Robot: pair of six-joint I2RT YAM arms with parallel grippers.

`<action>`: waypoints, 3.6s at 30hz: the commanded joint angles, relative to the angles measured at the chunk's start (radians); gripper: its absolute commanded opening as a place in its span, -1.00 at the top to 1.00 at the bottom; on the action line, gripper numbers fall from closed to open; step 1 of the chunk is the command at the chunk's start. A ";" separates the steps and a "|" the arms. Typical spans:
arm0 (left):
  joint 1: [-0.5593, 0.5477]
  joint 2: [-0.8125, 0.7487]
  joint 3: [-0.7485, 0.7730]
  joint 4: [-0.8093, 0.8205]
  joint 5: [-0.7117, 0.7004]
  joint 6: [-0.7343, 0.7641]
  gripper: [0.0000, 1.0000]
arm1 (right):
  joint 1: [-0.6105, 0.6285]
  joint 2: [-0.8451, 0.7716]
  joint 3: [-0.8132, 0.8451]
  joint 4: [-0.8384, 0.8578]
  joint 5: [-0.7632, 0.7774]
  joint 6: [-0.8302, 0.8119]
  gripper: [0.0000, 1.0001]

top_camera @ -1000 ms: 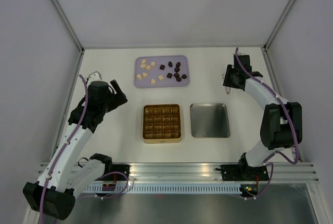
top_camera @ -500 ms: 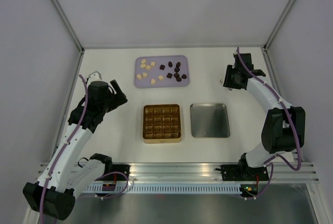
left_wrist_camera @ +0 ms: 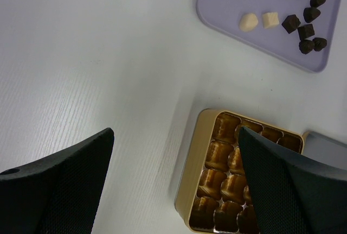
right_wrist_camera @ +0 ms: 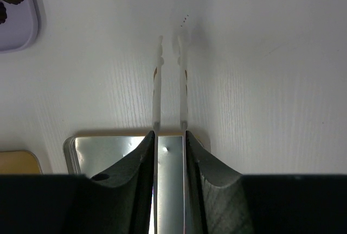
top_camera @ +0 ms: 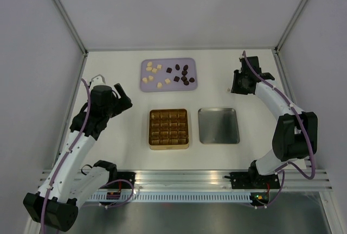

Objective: Pack the chocolate
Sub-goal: Pick up the fake chocolate from the plate.

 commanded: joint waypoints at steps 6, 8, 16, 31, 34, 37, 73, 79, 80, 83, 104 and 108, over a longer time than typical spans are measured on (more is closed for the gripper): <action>-0.002 -0.020 -0.006 0.028 -0.005 0.006 -0.99 | 0.046 -0.051 0.040 0.020 -0.007 -0.041 0.38; -0.002 -0.022 -0.006 0.028 -0.003 0.006 -0.99 | 0.059 -0.053 0.045 0.021 -0.008 -0.046 0.38; -0.002 -0.022 -0.008 0.028 -0.008 0.006 -0.99 | 0.164 -0.010 0.144 0.038 -0.034 -0.055 0.36; -0.002 -0.011 -0.011 0.030 -0.022 0.003 -0.99 | 0.332 0.237 0.416 0.021 -0.022 -0.086 0.32; -0.002 -0.008 -0.011 0.027 -0.022 0.003 -0.99 | 0.355 0.278 0.457 0.014 0.013 -0.086 0.31; -0.002 -0.007 -0.012 0.025 -0.025 0.003 -0.99 | 0.373 0.323 0.499 -0.001 0.035 -0.082 0.29; -0.002 -0.004 -0.018 0.023 -0.036 0.000 -0.99 | 0.398 0.522 0.660 -0.074 0.102 -0.069 0.28; -0.002 -0.005 -0.017 0.023 -0.036 0.000 -0.99 | 0.399 0.533 0.672 -0.084 0.108 -0.069 0.30; -0.002 -0.007 -0.017 0.022 -0.036 0.000 -0.99 | 0.398 0.535 0.674 -0.086 0.111 -0.069 0.30; -0.002 -0.010 -0.018 0.023 -0.034 0.000 -0.99 | 0.398 0.538 0.681 -0.100 0.113 -0.070 0.32; -0.002 -0.014 -0.022 0.023 -0.031 -0.002 -0.99 | 0.401 0.403 0.570 -0.052 0.092 -0.079 0.62; -0.002 -0.014 -0.022 0.023 -0.030 -0.002 -0.99 | 0.405 0.366 0.536 -0.037 0.082 -0.081 0.64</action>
